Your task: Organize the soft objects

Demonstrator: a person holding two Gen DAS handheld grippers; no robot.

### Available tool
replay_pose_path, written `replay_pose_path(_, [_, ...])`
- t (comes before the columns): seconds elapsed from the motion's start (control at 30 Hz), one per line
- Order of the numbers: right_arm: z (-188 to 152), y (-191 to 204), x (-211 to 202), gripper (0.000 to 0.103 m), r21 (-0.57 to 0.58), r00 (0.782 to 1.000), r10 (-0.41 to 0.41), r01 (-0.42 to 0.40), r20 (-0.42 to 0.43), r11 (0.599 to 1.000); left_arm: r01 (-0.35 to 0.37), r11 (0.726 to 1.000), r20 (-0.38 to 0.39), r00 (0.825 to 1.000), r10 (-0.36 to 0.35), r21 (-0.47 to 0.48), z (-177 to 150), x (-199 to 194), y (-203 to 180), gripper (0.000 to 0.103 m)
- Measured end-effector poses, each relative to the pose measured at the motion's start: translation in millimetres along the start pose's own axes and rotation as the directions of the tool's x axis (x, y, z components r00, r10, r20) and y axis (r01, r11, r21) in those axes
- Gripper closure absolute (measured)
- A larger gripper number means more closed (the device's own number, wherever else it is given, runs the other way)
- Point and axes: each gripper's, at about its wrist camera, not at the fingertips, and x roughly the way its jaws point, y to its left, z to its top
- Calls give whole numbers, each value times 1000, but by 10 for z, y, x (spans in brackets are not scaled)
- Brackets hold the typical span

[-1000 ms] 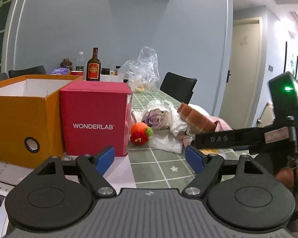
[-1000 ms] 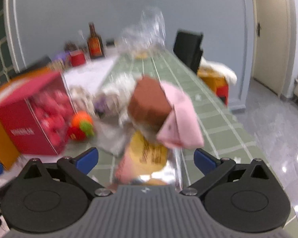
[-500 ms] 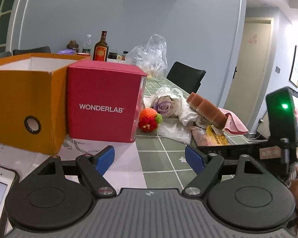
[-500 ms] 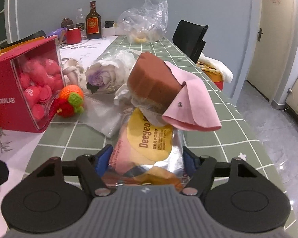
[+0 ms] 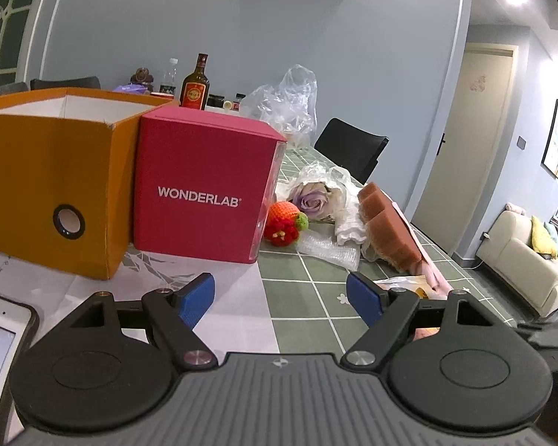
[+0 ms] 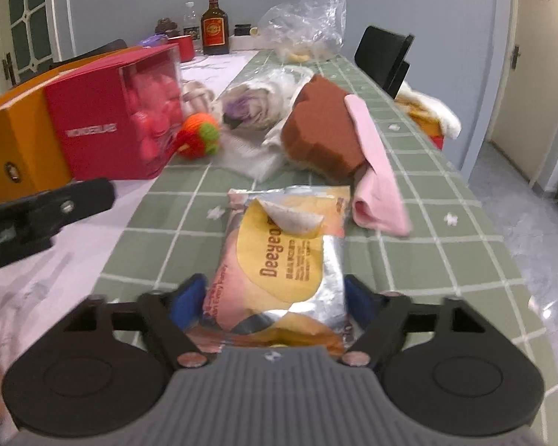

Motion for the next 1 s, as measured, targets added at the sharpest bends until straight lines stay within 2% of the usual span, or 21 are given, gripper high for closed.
replay_pose_path(0.13, [39,4,88,11,2,999,-39,39,13,999,16,1000,-18,1000,-16,-1,-9,24,-7,9])
replay_pose_path(0.4, [163,-7,258,6,52,998,-41,39,46,998,35,998,-57,998,-38,-46,-18,76,58,9])
replay_pose_path(0.47, [174,4,284,6,44,998,-47,45,51,998,50,998,-70,996,-54,-49,-17,96,50,9])
replay_pose_path(0.6, [155,60,304,7,5,995,-81,80,55,997,33,999,-57,998,-36,-43,-29,77,38,9])
replay_pose_path(0.73, [129,79,269,15,-10,995,-70,71,64,997,40,998,-73,996,-44,-50,-31,91,43,9])
replay_pose_path(0.8, [104,92,232,25,-18,995,-65,67,77,998,46,998,-71,996,-50,-51,-32,83,43,9])
replay_pose_path(0.83, [93,97,209,37,-17,994,-65,67,86,998,50,998,-70,996,-53,-48,-34,80,36,9])
replay_pose_path(1.0, [37,260,167,41,-26,995,-43,46,95,999,54,998,-77,995,-56,-28,-17,95,1,9])
